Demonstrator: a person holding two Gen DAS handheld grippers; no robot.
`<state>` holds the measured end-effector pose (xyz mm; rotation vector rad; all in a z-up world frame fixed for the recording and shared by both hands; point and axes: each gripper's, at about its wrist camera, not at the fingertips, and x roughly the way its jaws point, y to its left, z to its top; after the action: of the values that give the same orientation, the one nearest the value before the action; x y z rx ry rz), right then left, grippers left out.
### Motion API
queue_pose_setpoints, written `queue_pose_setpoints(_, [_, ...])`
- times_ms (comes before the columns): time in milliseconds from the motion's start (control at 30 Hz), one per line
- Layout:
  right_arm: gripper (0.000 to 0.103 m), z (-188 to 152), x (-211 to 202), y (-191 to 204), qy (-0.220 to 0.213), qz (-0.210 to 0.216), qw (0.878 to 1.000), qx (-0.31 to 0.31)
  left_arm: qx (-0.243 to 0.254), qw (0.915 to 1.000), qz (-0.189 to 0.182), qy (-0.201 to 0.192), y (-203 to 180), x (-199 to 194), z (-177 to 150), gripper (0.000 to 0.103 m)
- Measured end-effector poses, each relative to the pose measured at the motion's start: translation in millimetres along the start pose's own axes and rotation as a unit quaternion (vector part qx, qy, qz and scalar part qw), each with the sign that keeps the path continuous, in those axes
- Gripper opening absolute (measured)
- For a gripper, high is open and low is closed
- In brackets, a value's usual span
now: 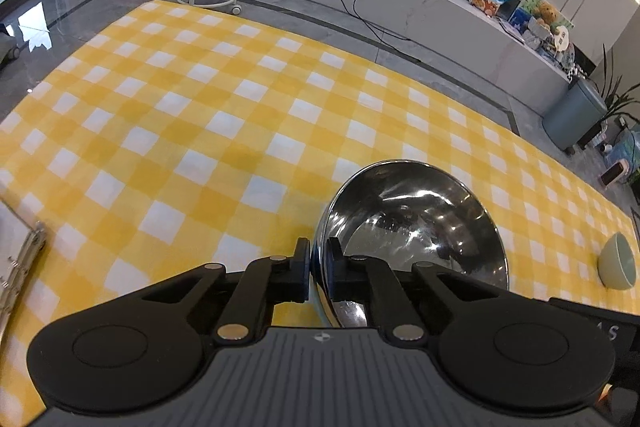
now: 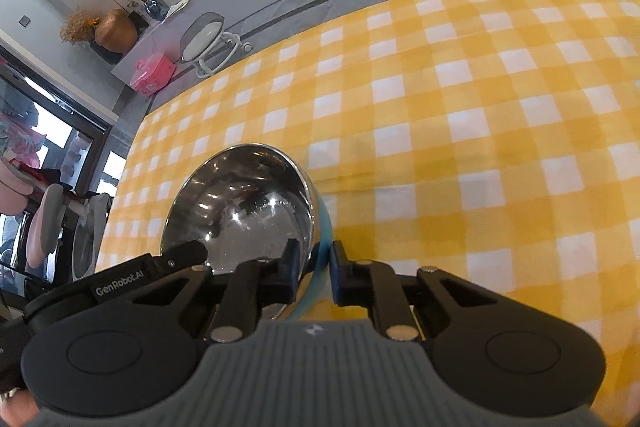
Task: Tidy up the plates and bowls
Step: 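Lift the blue bowl with both grippers and carry it over the orange bowl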
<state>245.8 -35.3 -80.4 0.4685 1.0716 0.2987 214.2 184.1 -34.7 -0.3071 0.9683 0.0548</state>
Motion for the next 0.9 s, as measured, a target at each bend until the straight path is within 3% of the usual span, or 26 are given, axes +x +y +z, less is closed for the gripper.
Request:
queue_pose_setpoints(433, [0.012, -29, -91, -28, 0.007, 0.030, 1.000, 0.002, 0.039, 0.9991, -0.004, 0.017, -46, -77, -30, 0.009])
queue_pose_setpoints(900, [0.012, -60, -210, -96, -0.068, 0.030, 0.996, 0.047, 0.077, 0.9935, -0.073, 0.041, -124, -127, -85, 0.010])
